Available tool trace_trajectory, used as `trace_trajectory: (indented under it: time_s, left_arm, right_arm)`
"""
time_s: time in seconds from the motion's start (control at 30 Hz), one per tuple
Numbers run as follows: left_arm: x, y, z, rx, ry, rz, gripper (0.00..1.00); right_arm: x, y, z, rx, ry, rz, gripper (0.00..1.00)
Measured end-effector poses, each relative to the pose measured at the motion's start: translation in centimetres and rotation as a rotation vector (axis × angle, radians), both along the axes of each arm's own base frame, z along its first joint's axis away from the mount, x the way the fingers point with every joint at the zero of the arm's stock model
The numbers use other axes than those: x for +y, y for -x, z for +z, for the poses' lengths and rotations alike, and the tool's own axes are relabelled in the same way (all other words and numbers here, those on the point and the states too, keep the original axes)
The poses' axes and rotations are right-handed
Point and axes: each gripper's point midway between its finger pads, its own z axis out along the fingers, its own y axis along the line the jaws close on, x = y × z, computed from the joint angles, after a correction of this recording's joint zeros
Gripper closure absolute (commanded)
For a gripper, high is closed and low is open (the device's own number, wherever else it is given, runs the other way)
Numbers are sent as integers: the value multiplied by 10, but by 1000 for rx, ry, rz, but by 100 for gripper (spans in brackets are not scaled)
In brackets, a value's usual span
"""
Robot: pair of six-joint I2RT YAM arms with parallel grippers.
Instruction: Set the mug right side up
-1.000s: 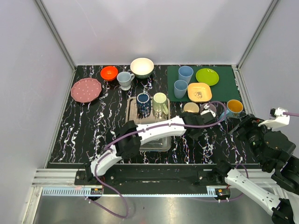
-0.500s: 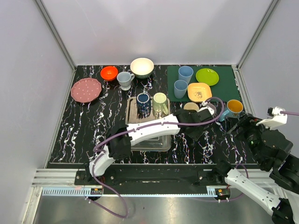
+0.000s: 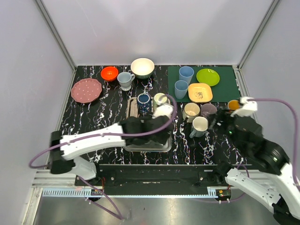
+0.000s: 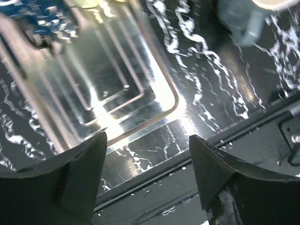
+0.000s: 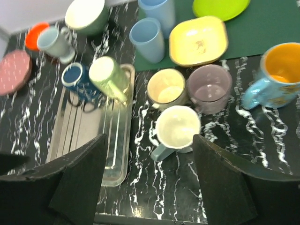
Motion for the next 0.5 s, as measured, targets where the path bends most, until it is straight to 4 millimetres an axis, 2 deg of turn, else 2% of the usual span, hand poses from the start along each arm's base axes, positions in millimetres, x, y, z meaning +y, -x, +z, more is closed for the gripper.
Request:
trace_trajectory:
  time_s: [0.07, 0.13, 0.2, 0.3, 0.37, 0.4, 0.5]
  left_arm:
    - [27, -11, 9, -27, 49, 83, 25]
    - [55, -29, 7, -38, 98, 185, 25]
    - [84, -45, -6, -39, 129, 284, 24]
    - [123, -54, -32, -23, 134, 387, 17]
    - [134, -49, -40, -16, 147, 401, 10]
    - [137, -47, -40, -16, 157, 396, 1]
    - [139, -42, -32, -36, 228, 385, 1]
  right_arm:
    - [22, -13, -14, 46, 35, 54, 23]
    - [50, -30, -29, 102, 78, 119, 20]
    - [78, -49, -46, 156, 120, 181, 18]
    - [114, -74, -78, 239, 197, 264, 14]
    - [133, -88, -103, 305, 255, 311, 11]
    - [144, -96, -116, 339, 284, 338, 11]
    - [169, -115, -143, 400, 338, 394, 12]
